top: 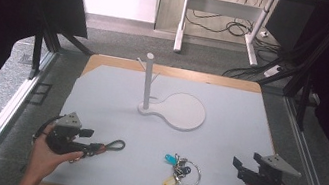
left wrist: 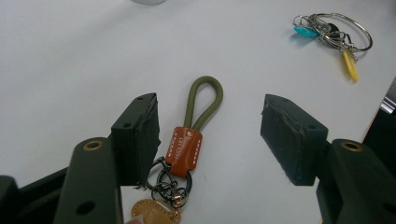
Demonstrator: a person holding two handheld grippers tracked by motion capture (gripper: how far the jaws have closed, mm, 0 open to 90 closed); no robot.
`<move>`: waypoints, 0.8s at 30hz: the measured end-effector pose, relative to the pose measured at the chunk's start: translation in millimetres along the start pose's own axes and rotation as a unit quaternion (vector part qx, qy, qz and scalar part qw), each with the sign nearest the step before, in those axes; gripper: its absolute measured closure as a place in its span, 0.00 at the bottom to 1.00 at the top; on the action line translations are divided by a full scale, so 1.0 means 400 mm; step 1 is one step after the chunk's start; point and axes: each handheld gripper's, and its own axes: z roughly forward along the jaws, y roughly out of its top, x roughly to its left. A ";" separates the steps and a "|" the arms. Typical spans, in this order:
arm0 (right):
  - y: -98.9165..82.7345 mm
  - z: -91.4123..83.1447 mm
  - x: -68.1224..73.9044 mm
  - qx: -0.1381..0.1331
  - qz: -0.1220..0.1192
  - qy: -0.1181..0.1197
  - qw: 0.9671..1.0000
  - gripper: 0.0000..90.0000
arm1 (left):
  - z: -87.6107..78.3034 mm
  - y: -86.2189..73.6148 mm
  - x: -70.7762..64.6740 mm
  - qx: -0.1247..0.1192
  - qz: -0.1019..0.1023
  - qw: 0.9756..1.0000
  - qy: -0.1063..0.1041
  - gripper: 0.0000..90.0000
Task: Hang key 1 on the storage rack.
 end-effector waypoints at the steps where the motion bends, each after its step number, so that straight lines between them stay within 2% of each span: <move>1: 0.000 0.000 0.000 0.000 0.000 0.000 1.000 0.22 | 0.001 0.001 0.000 0.001 0.000 1.000 0.001 0.42; 4: -0.006 -0.010 -0.015 -0.005 0.010 0.005 1.000 0.23 | 0.003 0.002 -0.001 0.003 -0.005 1.000 0.007 0.42; 7: -0.011 -0.012 -0.021 -0.001 0.005 -0.003 1.000 0.23 | 0.007 0.002 -0.002 0.010 -0.005 1.000 0.012 0.41; 9: -0.015 -0.013 -0.031 0.003 0.003 -0.004 1.000 0.24 | 0.011 0.002 -0.006 0.013 -0.005 1.000 0.012 0.41; 14: -0.007 -0.016 -0.053 -0.007 0.009 -0.008 1.000 0.25 | 0.015 -0.004 -0.015 0.023 0.004 1.000 0.003 0.41; 16: -0.005 -0.018 -0.053 -0.009 0.008 -0.007 1.000 0.25 | 0.010 -0.002 -0.010 0.023 0.001 1.000 -0.004 0.41; 24: 0.003 -0.029 -0.038 -0.011 -0.009 -0.003 1.000 0.27 | -0.011 0.008 0.001 0.025 0.000 1.000 -0.010 0.41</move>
